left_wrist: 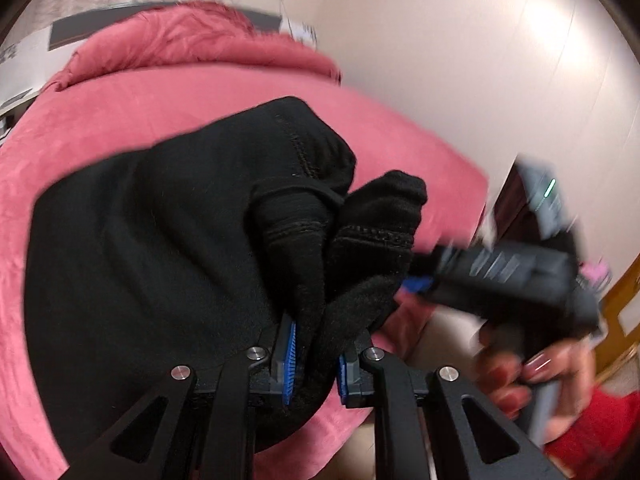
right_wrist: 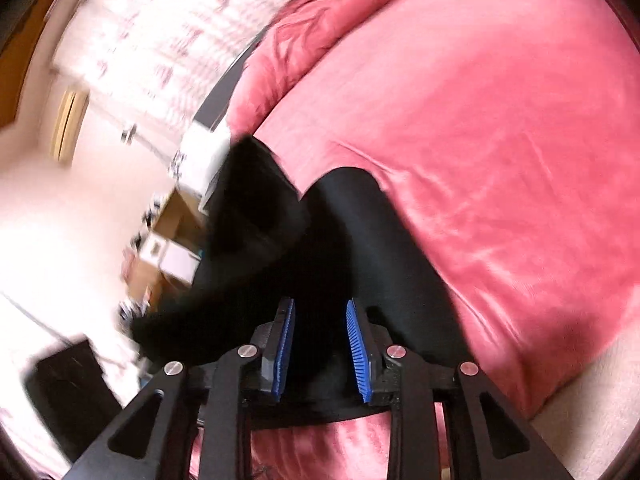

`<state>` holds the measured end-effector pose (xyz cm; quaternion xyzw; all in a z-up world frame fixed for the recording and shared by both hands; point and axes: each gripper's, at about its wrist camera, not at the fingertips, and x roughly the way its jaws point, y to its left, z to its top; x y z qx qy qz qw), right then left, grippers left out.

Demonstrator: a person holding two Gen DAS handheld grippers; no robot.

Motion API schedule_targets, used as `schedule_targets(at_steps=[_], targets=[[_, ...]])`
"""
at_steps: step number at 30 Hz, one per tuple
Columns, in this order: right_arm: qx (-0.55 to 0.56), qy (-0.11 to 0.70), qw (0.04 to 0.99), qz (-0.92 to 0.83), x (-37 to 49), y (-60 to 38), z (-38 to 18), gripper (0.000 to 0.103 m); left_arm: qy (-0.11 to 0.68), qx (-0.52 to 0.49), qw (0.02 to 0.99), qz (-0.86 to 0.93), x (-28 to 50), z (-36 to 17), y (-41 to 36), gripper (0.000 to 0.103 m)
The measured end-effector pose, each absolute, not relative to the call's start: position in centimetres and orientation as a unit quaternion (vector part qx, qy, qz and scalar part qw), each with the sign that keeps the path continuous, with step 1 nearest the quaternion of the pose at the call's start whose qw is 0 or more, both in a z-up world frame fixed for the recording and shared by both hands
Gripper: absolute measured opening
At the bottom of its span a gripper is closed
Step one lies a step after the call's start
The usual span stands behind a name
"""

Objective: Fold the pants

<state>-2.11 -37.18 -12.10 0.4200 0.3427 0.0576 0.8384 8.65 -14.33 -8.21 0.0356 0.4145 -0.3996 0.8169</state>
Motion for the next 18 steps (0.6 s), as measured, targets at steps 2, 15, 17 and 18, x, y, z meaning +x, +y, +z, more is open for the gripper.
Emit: schedule_targets(at_steps=[2,15,17,18], targets=[[0.461,0.34,0.818,0.053,-2.5,-38.1,-13.2,0.03,0.42,0.061,0.817,-0.389,8.3,-9.3,-15.1,0.022],[0.539,0.328,0.77,0.091,-2.9,-39.5,-13.0,0.082,0.372,-0.004,0.847,-0.379,7.6,-6.7,-8.1,0.038],[0.52,0.345,0.776,0.089,-2.1,-39.0,-12.8,0.082,0.357,-0.033,0.868,-0.342,8.9,-6.3,-5.5,0.038],[0.501,0.362,0.782,0.083,-1.3,-38.5,-12.8,0.082,0.353,-0.045,0.878,-0.321,9.5,-6.2,-4.2,0.038]])
